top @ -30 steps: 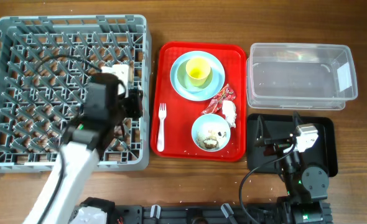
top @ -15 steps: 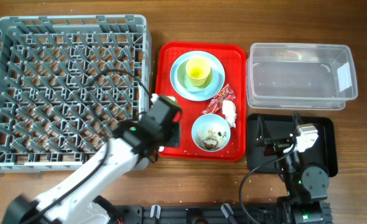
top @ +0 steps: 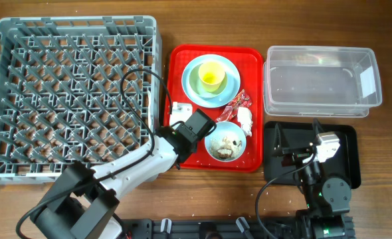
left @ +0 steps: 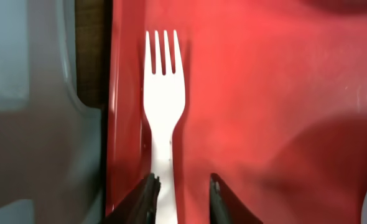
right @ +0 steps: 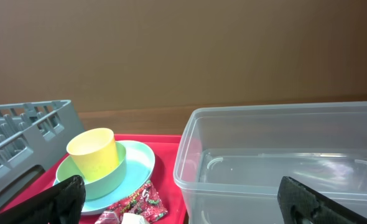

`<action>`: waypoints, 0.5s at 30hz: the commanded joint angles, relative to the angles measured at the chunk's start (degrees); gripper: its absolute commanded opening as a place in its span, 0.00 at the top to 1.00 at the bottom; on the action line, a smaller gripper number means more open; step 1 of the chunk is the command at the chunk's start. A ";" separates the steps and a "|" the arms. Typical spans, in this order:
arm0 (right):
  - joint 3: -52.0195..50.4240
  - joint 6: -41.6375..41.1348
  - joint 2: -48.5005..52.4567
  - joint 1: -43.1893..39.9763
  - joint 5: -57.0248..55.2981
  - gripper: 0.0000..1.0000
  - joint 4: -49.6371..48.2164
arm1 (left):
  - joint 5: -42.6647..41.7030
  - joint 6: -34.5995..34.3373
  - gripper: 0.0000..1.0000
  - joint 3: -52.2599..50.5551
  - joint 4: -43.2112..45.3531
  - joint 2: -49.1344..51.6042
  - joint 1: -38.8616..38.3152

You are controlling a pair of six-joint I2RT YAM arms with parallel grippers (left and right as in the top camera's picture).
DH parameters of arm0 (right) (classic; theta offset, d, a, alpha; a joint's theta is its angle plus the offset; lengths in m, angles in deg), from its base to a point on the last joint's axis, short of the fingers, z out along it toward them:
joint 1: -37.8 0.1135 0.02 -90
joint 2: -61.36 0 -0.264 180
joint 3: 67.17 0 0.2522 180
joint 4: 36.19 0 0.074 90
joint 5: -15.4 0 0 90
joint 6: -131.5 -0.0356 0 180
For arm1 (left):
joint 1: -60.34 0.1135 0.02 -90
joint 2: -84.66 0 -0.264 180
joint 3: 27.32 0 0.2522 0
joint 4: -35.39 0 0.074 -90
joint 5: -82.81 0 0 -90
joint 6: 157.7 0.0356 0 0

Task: Sort waste into correct bins and load items into the dishwasher rack
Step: 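Return the left gripper to the tray and grasp the white fork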

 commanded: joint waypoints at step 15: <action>-0.07 0.33 -0.35 0.13 0.26 0.00 -0.17 | -6.47 -0.35 0.82 -0.48 4.96 7.45 0.00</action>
